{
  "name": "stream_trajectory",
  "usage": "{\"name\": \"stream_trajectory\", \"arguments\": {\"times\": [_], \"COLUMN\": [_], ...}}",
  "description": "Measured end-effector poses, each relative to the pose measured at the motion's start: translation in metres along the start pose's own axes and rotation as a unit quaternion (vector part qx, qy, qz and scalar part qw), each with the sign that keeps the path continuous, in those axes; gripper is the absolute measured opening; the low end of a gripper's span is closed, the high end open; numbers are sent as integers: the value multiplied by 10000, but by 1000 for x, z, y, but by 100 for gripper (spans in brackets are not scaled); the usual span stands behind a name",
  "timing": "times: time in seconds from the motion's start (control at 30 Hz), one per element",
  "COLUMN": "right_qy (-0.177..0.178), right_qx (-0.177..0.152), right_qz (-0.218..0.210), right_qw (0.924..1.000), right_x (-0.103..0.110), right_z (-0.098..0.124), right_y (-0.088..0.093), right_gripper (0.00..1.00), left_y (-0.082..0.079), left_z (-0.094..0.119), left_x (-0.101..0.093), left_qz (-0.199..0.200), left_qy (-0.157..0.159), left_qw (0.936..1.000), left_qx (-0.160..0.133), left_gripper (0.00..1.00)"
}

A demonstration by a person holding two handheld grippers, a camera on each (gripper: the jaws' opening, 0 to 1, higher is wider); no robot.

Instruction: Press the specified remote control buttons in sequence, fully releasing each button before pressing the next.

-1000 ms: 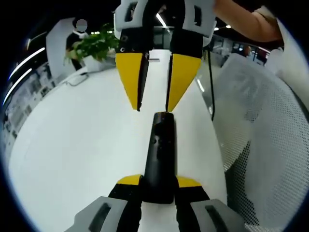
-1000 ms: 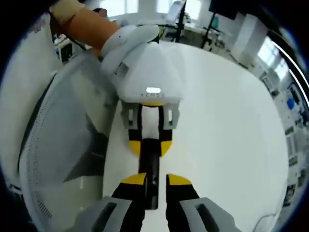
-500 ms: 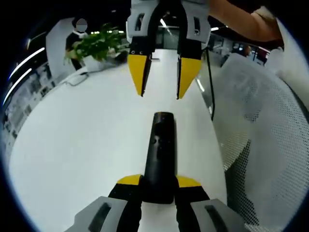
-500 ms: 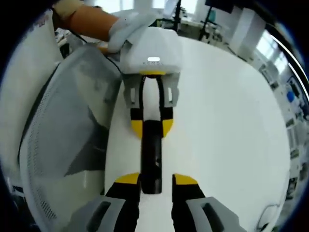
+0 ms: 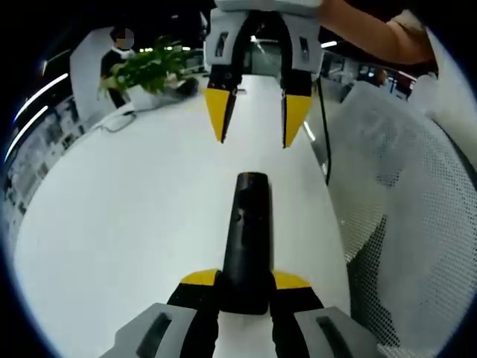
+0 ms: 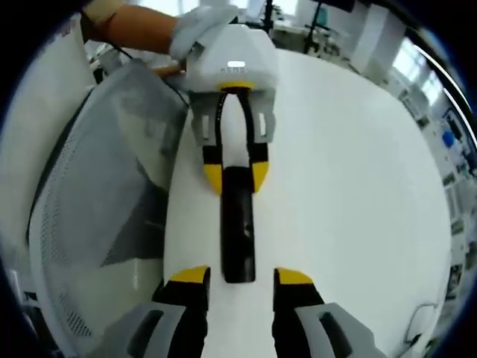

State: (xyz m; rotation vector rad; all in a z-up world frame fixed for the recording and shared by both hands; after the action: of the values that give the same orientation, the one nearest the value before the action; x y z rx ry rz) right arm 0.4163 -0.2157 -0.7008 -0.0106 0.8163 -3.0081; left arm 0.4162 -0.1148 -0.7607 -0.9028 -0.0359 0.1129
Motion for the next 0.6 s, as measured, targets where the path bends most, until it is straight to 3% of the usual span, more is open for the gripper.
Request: {"name": "stream_trajectory", "arguments": {"times": [0.6], "right_qy": [-52], "right_qx": [43], "right_qz": [-101], "right_qw": [9999], "right_x": [1], "right_z": [-10], "right_y": [10], "right_gripper": [32], "left_y": [-1], "left_z": [0], "left_x": [0], "left_qz": [-10], "left_qy": [8], "left_qw": [10000], "left_qx": [25], "left_gripper": [25]}}
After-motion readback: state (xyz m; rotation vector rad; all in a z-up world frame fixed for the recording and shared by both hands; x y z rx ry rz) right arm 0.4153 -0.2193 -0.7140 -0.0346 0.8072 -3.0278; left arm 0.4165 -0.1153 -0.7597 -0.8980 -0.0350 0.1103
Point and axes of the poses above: the point that each gripper's makers call its tool centre point, and the gripper's own axes: z roughly backward along the fingers, x roughly to its left, y roughly out of its underside, the point moved 2 cm from there along z, roughly backward along the fingers, and after that the axes turned 11 degrees about -x, right-handed, at the moved point
